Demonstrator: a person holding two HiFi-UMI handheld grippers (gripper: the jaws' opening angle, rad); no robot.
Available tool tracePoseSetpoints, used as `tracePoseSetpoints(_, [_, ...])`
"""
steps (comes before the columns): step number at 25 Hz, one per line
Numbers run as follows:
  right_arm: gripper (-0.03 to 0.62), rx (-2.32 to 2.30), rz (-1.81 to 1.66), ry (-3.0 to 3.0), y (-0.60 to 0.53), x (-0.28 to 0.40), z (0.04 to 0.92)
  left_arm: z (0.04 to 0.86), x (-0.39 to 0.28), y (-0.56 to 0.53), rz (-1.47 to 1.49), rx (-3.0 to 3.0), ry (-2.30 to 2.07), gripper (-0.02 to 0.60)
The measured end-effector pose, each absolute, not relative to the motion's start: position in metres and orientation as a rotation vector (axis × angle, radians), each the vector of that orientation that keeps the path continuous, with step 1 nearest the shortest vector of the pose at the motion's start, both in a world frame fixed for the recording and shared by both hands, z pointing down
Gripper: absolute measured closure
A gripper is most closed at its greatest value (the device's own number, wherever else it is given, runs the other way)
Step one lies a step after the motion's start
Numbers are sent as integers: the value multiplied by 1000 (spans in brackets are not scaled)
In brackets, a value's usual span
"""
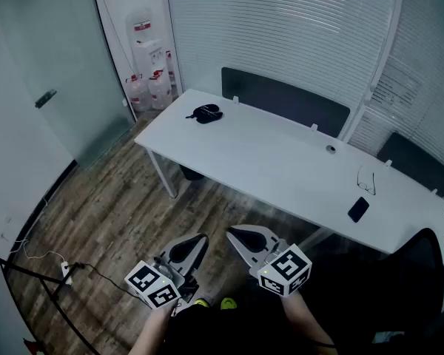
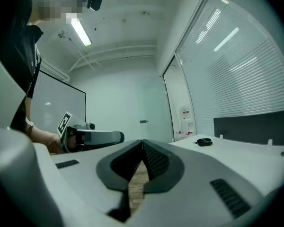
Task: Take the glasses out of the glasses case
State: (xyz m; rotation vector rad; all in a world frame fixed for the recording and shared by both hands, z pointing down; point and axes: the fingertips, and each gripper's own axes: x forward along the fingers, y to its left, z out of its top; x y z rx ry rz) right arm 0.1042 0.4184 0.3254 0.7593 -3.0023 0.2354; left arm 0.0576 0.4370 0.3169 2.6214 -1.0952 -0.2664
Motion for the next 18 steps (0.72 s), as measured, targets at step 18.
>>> tracePoseSetpoints(18, [577, 672, 264, -2967, 420, 103, 346, 336, 73, 430, -271, 2574, -1095, 575])
